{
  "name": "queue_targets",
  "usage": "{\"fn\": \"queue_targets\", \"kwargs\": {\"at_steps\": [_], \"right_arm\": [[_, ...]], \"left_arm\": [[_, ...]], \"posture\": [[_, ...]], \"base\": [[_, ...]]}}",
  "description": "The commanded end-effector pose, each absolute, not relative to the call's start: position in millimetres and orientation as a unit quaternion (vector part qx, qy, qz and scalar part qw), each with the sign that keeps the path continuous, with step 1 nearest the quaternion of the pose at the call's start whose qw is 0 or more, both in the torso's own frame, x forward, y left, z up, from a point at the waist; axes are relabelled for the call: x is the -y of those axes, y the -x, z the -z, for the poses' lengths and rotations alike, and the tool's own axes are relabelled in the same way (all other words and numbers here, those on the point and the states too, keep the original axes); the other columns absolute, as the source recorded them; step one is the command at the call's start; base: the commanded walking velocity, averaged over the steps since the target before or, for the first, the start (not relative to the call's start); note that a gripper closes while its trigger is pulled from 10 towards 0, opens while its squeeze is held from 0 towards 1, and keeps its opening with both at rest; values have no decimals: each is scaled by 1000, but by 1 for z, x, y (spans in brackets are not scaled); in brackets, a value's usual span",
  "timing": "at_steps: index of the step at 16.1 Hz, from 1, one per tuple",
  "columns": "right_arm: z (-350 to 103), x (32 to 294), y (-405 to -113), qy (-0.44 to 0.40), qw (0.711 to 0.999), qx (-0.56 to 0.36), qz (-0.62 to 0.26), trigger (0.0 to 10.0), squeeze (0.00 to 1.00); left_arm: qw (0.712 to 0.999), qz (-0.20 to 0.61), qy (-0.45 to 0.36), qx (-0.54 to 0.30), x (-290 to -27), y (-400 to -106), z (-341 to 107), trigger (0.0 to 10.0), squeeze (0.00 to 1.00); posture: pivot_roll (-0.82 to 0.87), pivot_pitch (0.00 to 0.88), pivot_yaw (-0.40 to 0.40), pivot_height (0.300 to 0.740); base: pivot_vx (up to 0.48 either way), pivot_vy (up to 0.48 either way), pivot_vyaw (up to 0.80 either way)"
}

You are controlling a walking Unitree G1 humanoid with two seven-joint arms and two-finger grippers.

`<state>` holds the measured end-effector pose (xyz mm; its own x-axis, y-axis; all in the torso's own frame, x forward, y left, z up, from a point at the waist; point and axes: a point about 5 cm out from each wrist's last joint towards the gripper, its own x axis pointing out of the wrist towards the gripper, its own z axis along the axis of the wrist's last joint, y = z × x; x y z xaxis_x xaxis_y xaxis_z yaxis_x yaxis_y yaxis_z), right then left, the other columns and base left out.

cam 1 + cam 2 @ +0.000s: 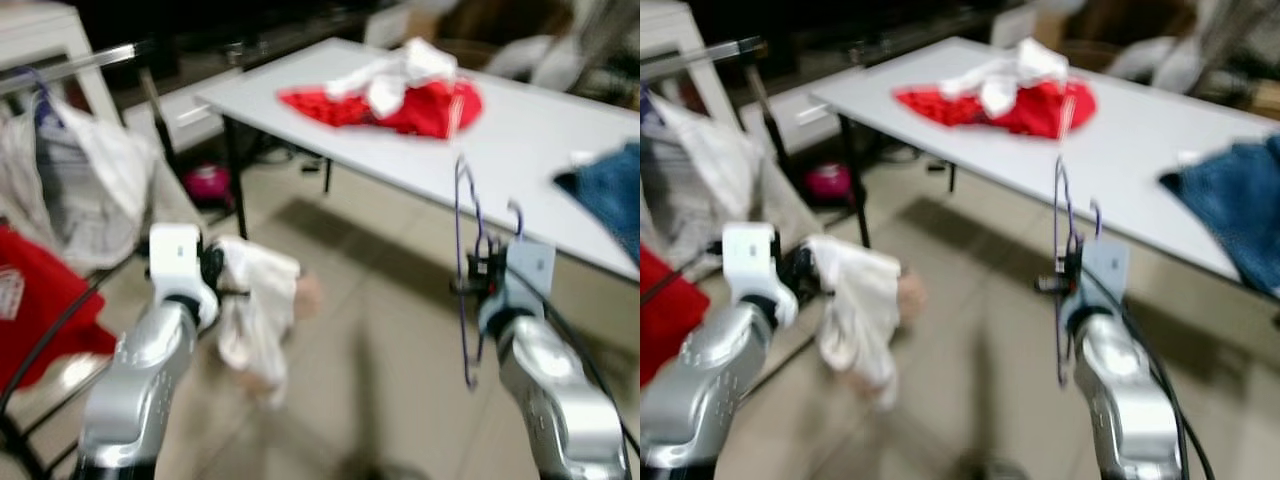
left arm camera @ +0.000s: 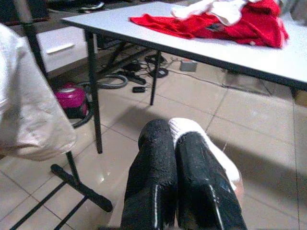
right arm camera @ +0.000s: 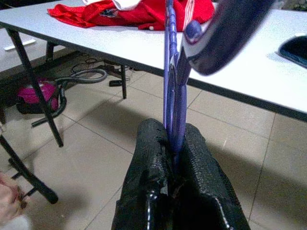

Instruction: Hang hanger

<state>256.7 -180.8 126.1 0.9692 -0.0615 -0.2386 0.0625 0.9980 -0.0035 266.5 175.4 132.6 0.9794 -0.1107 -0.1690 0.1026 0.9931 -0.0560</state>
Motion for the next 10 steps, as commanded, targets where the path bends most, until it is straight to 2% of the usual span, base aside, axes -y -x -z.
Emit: {"fn": "queue_targets", "kwargs": {"at_steps": [1,5,10], "right_arm": [[-128,187,-256,6,991,-124,44,10000,0],[-128,189,-256,-6,990,-128,51,10000,0],[-130,184,-258,-43,991,-120,48,10000,0]], "left_arm": [[995,61,20,-70,-172,-270,-139,10000,0],[995,65,22,-68,-171,-270,-140,10000,0],[995,67,20,-68,-171,-272,-140,10000,0]], "posture": [[-118,0,70,740],[-119,0,68,740],[-120,3,70,740]], "base": [[0,0,-800],[0,0,-800],[0,299,-800]]}}
